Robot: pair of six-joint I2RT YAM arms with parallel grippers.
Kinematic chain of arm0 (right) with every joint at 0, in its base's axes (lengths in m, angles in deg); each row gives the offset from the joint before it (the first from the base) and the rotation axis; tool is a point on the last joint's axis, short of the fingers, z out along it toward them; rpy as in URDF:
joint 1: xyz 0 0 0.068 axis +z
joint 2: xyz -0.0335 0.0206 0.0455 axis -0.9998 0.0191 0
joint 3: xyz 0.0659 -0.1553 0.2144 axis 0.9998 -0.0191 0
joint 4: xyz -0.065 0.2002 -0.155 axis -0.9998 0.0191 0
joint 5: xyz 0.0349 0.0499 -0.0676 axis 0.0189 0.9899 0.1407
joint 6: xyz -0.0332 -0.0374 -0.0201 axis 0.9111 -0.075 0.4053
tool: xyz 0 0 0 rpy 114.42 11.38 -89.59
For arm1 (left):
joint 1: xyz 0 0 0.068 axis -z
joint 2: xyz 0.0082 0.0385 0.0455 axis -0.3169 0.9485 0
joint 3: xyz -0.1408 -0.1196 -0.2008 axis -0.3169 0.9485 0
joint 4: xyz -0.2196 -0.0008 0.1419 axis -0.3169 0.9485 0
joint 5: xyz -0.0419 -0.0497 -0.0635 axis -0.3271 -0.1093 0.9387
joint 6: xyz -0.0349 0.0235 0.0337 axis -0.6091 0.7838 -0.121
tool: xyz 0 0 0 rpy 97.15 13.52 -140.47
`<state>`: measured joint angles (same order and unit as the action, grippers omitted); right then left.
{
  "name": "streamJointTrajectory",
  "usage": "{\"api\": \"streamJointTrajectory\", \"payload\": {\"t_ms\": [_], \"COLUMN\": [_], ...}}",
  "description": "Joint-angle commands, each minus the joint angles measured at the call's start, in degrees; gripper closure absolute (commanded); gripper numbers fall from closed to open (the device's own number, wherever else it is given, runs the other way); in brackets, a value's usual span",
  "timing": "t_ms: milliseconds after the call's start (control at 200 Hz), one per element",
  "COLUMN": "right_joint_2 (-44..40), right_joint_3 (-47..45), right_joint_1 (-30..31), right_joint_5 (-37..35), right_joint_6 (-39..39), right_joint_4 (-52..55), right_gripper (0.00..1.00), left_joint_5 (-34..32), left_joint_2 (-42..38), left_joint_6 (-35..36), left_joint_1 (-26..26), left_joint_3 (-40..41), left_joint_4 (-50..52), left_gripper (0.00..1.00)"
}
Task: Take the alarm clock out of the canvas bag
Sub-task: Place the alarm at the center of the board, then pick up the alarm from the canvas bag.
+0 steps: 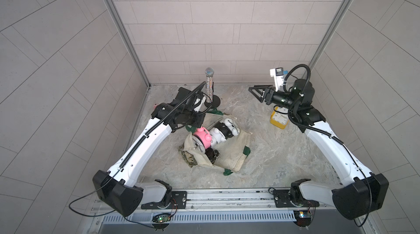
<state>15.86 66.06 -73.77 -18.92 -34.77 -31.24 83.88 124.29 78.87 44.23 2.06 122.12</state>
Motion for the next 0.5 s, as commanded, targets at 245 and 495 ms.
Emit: {"api": "streamJointTrajectory", "payload": {"t_ms": [245, 495], "right_joint_2": [-7.18, -3.1], "right_joint_3": [-7.33, -19.76], "right_joint_1": [29.39, 39.74], "right_joint_5": [-17.45, -26.51], "right_joint_6": [32.52, 31.86], "right_joint_4": [19.21, 7.7], "right_gripper": [0.37, 0.44], "left_joint_5": [4.41, 10.14], "left_joint_2": [-5.28, -6.3], "left_joint_6": [1.1, 4.02], "left_joint_1": [-0.61, -0.62], "left_joint_3": [-3.93, -3.41], "left_joint_4": [-4.76, -5.5], "left_gripper": [1.0, 1.0]}}
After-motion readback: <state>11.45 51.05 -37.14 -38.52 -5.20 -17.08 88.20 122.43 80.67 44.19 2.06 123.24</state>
